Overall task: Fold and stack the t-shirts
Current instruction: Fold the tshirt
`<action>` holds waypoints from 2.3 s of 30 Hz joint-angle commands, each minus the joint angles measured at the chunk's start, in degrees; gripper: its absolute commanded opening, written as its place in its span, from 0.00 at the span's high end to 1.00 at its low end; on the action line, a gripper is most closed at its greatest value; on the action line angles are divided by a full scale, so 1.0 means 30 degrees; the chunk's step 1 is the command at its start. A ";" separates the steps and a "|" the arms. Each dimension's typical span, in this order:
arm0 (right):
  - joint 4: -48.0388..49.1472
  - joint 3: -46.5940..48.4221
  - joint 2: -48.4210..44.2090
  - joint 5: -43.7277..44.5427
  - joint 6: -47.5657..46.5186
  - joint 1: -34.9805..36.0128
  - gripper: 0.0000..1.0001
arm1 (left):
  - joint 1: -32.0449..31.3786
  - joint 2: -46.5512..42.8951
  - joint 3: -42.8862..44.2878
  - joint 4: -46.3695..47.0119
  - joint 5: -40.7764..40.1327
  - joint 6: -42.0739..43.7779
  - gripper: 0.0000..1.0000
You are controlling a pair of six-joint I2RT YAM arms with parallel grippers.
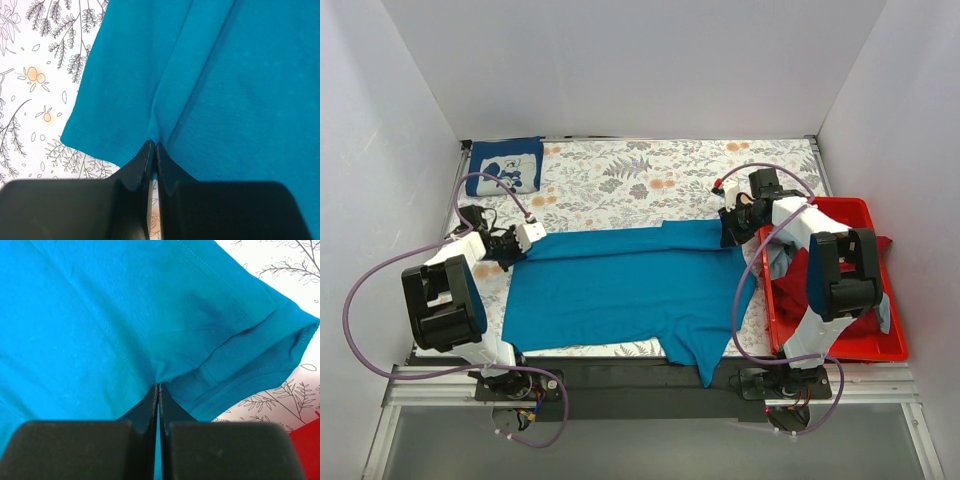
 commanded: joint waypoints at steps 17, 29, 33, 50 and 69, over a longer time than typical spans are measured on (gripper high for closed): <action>-0.0385 0.0606 -0.0524 0.0288 -0.0611 0.0151 0.99 | 0.0099 -0.0571 0.1072 -0.1785 -0.0146 0.0382 1.00; -0.2635 0.1626 0.1584 0.0056 -0.1399 0.0532 0.63 | 0.0215 0.0515 0.2768 -0.4972 -0.0153 0.0822 0.72; -0.3491 0.2272 0.0563 -0.1116 -0.1899 0.0532 0.60 | 0.0596 0.0252 0.4642 -0.7496 0.1812 0.0181 0.68; -0.3082 0.6170 0.4715 0.0083 0.0033 0.0591 0.70 | -0.1366 0.5316 0.8103 -0.3282 -0.1169 -1.2825 0.68; -0.1938 1.0970 0.6713 -0.0209 0.2348 0.1061 0.61 | -0.1306 1.0447 1.5625 -0.4125 -0.1354 -1.5730 0.73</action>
